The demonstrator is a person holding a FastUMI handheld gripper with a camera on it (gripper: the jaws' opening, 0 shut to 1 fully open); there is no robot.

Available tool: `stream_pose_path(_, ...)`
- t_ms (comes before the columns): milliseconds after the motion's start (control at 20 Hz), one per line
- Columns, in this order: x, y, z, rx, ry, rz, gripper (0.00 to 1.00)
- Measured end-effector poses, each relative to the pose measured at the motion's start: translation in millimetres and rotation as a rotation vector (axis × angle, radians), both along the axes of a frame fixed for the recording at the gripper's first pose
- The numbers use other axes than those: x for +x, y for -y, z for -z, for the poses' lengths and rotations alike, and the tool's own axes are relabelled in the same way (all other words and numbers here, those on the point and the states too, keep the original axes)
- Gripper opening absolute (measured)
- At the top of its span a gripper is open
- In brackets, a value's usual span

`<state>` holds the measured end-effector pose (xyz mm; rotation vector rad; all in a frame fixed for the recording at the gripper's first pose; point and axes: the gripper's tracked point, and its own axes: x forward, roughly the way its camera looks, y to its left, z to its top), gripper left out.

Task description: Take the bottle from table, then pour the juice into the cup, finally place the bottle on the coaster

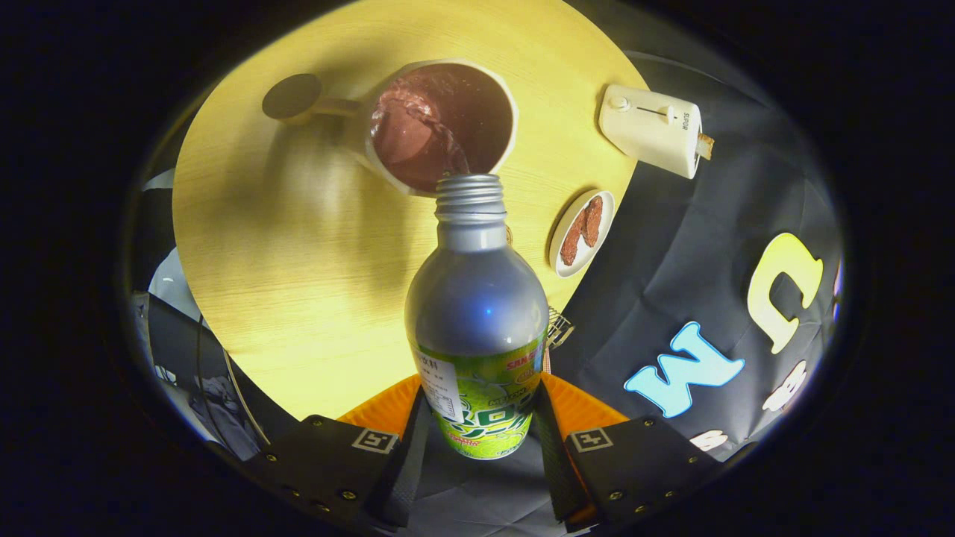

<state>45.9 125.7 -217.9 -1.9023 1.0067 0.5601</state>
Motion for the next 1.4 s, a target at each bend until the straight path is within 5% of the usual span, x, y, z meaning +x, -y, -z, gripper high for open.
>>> stream_pose_path(1400,2.9,-2.0,-15.4,-0.163,-0.001,-0.016,0.69)
